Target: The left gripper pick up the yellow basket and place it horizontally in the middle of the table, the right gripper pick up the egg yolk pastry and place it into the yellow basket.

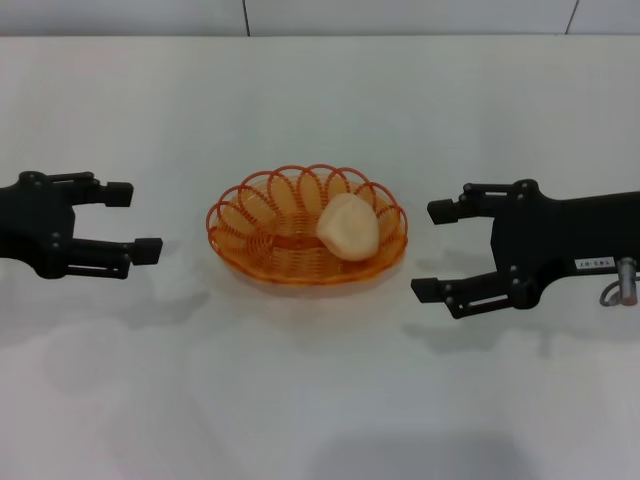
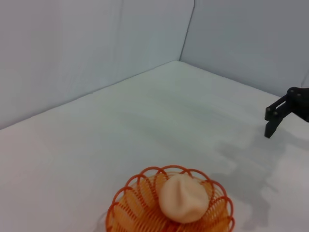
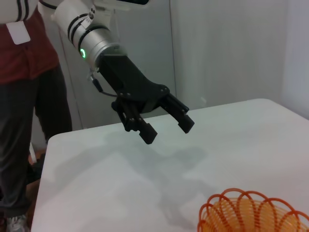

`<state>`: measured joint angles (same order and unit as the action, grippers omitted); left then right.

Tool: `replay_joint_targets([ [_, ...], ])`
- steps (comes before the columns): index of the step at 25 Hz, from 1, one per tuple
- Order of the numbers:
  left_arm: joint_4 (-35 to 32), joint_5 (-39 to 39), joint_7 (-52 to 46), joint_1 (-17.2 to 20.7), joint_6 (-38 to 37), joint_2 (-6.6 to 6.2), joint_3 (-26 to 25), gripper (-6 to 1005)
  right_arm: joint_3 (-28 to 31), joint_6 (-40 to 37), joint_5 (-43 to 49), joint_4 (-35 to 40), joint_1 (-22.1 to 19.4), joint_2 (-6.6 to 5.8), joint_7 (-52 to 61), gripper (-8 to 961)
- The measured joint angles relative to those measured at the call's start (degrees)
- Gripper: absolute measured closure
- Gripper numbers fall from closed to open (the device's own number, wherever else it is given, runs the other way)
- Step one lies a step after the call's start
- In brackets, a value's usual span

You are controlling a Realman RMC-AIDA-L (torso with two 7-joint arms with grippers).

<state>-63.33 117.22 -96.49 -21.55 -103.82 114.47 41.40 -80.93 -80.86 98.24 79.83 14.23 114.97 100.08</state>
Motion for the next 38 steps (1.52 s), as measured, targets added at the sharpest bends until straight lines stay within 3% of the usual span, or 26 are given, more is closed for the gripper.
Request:
replay_joint_targets([
  [13,2.11,-0.32,5.16,-2.82,-5.31,0.72,0.77,111,0.00,-0.57,0.50,-0.11,0.52,-0.01,0.00,84],
  [38,2.16,-0.58,5.10,-2.82,-6.22,0.74,0.97,111,0.07,-1.41,2.73,0.09,0.64,-0.01,1.32,84],
])
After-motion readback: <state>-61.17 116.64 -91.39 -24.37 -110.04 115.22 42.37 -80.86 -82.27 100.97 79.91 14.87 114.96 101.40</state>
